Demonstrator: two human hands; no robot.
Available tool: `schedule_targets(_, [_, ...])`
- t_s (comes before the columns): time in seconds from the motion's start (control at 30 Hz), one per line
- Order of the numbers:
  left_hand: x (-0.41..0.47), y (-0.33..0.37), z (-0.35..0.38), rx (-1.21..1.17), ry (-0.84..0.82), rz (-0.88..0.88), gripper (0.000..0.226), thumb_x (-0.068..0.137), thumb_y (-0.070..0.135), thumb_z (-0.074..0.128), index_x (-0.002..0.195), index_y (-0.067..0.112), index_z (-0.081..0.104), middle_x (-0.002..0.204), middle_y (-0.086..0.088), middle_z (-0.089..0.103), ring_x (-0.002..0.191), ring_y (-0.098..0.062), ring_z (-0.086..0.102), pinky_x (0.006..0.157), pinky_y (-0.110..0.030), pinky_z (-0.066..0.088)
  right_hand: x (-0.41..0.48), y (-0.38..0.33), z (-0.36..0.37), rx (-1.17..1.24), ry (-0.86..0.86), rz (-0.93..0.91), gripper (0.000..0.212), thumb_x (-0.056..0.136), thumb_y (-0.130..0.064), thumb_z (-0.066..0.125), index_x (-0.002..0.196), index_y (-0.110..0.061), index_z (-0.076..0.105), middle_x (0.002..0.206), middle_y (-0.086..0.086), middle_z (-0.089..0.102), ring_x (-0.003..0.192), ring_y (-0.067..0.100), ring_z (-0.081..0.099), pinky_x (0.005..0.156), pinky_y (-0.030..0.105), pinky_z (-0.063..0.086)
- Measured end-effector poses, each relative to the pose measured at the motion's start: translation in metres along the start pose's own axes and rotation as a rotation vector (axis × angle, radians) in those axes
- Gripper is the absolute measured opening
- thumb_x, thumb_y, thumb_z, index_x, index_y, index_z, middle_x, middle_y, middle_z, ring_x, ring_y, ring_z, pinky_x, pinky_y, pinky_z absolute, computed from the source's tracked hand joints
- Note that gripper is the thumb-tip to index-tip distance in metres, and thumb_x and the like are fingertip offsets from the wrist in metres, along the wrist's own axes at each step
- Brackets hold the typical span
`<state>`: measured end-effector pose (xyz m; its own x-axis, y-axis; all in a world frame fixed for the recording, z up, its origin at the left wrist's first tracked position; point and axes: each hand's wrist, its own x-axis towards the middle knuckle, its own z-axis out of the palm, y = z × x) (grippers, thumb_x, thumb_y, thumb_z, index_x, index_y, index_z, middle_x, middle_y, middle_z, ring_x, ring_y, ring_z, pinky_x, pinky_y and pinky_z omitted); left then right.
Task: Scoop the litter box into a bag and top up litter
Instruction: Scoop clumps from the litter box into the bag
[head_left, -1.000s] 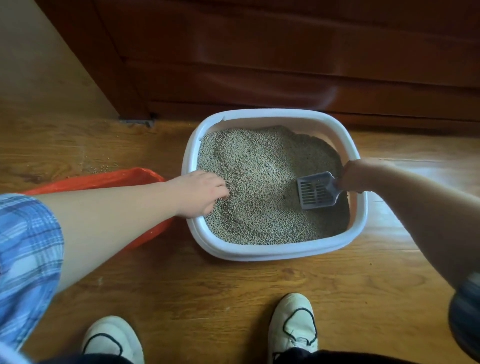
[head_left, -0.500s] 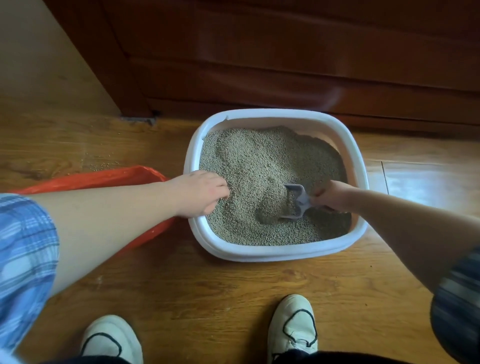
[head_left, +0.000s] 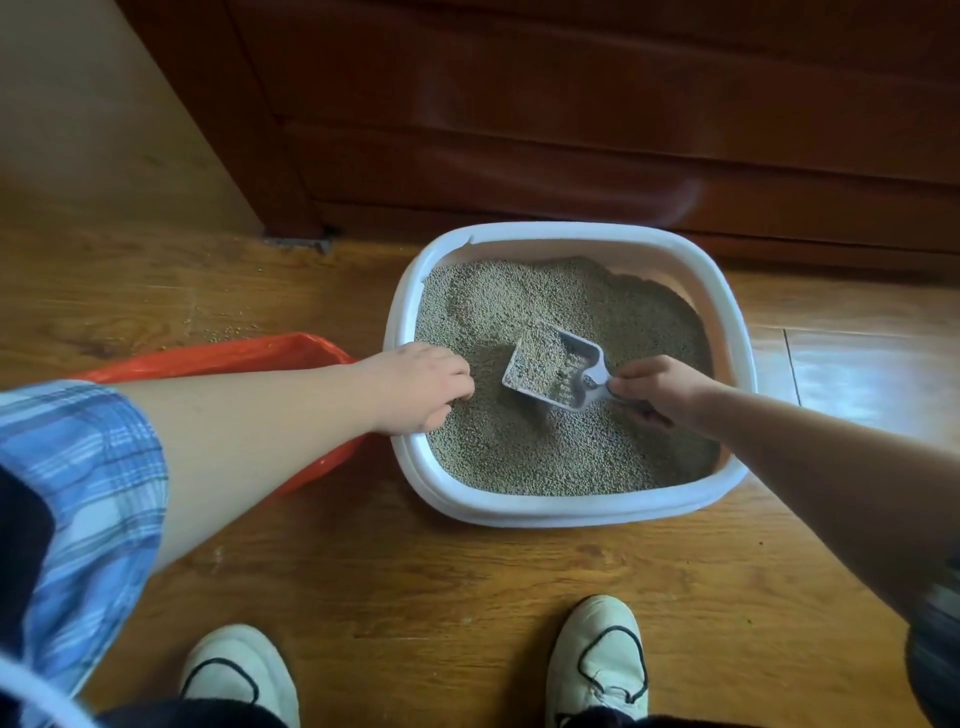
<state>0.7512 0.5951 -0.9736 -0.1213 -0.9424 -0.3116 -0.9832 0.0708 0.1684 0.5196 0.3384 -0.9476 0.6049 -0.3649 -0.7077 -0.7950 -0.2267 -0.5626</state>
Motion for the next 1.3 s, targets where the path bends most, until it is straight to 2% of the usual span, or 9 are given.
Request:
schedule_targets(0.23, [0.002, -0.002, 0.005, 0.02, 0.011, 0.007, 0.033, 0.09, 0.031, 0.05, 0.122, 0.024, 0.056, 0.121, 0.004, 0.055, 0.114, -0.018, 0.051, 0.101, -0.037, 0.04, -0.004, -0.009, 0.001, -0.017, 0.014, -0.021, 0.032, 0.096, -0.019, 0.062, 0.064, -0.015, 0.065, 0.052, 0.005, 0.051, 0.046, 0.018, 0.039, 0.045, 0.026, 0.028])
schedule_targets(0.37, [0.002, -0.002, 0.005, 0.022, 0.024, 0.008, 0.032, 0.088, 0.03, 0.05, 0.118, 0.023, 0.058, 0.116, 0.005, 0.056, 0.11, -0.018, 0.053, 0.099, -0.037, 0.042, -0.004, -0.011, -0.002, 0.02, 0.054, -0.04, 0.027, 0.097, -0.017, 0.06, 0.074, -0.002, 0.062, 0.051, 0.005, 0.047, 0.044, 0.018, 0.036, 0.039, 0.022, 0.026])
schedule_targets(0.6, [-0.002, -0.002, 0.003, 0.025, 0.008, 0.027, 0.03, 0.091, 0.032, 0.046, 0.118, 0.023, 0.058, 0.116, 0.004, 0.056, 0.109, -0.019, 0.052, 0.098, -0.038, 0.042, -0.001, -0.016, 0.005, -0.101, 0.048, -0.032, 0.033, 0.096, -0.025, 0.063, 0.065, -0.014, 0.062, 0.05, 0.001, 0.052, 0.043, 0.017, 0.04, 0.041, 0.022, 0.031])
schedule_targets(0.73, [-0.011, -0.004, -0.003, 0.016, 0.061, 0.07, 0.024, 0.092, 0.033, 0.047, 0.107, 0.024, 0.063, 0.102, 0.004, 0.058, 0.103, -0.019, 0.055, 0.095, -0.036, 0.042, 0.0, -0.03, 0.008, -0.022, 0.015, -0.032, 0.034, 0.097, -0.024, 0.061, 0.064, -0.018, 0.065, 0.055, 0.007, 0.053, 0.046, 0.019, 0.039, 0.045, 0.025, 0.028])
schedule_targets(0.9, [-0.032, -0.015, -0.011, 0.026, 0.178, 0.134, 0.022, 0.089, 0.03, 0.046, 0.094, 0.028, 0.067, 0.088, 0.008, 0.062, 0.093, -0.02, 0.058, 0.094, -0.038, 0.043, 0.003, -0.064, 0.008, -0.116, -0.008, -0.062, 0.032, 0.097, -0.027, 0.06, 0.067, -0.017, 0.067, 0.06, 0.007, 0.058, 0.047, 0.019, 0.042, 0.044, 0.024, 0.031])
schedule_targets(1.0, [-0.048, -0.022, -0.019, 0.042, 0.185, 0.103, 0.034, 0.087, 0.036, 0.035, 0.098, 0.029, 0.067, 0.095, 0.008, 0.064, 0.098, -0.02, 0.058, 0.097, -0.037, 0.04, 0.002, -0.098, 0.013, -0.16, -0.014, -0.106, 0.029, 0.098, -0.026, 0.059, 0.072, -0.015, 0.066, 0.059, 0.006, 0.058, 0.043, 0.016, 0.042, 0.043, 0.023, 0.033])
schedule_targets(1.07, [-0.065, -0.027, -0.022, 0.02, 0.211, 0.061, 0.037, 0.084, 0.035, 0.036, 0.102, 0.027, 0.068, 0.102, 0.007, 0.065, 0.097, -0.021, 0.058, 0.095, -0.038, 0.044, 0.003, -0.125, 0.023, -0.169, -0.022, -0.136, 0.028, 0.099, -0.027, 0.058, 0.075, -0.014, 0.066, 0.059, 0.003, 0.058, 0.046, 0.016, 0.044, 0.045, 0.023, 0.034])
schedule_targets(1.2, [-0.113, -0.038, -0.021, -0.04, 0.195, -0.012, 0.039, 0.077, 0.02, 0.056, 0.114, 0.02, 0.067, 0.12, -0.001, 0.064, 0.11, -0.023, 0.06, 0.095, -0.039, 0.049, 0.006, -0.183, 0.063, -0.369, 0.051, -0.301, 0.032, 0.099, -0.035, 0.055, 0.076, -0.015, 0.065, 0.059, -0.002, 0.061, 0.048, 0.014, 0.048, 0.052, 0.029, 0.041])
schedule_targets(1.3, [-0.153, -0.05, -0.006, -0.044, 0.173, -0.066, 0.048, 0.068, 0.016, 0.069, 0.116, 0.017, 0.067, 0.121, -0.004, 0.065, 0.11, -0.025, 0.063, 0.092, -0.037, 0.053, 0.011, -0.219, 0.105, -0.56, 0.175, -0.438, 0.041, 0.097, -0.053, 0.047, 0.077, -0.018, 0.058, 0.067, 0.0, 0.062, 0.059, 0.019, 0.059, 0.057, 0.036, 0.045])
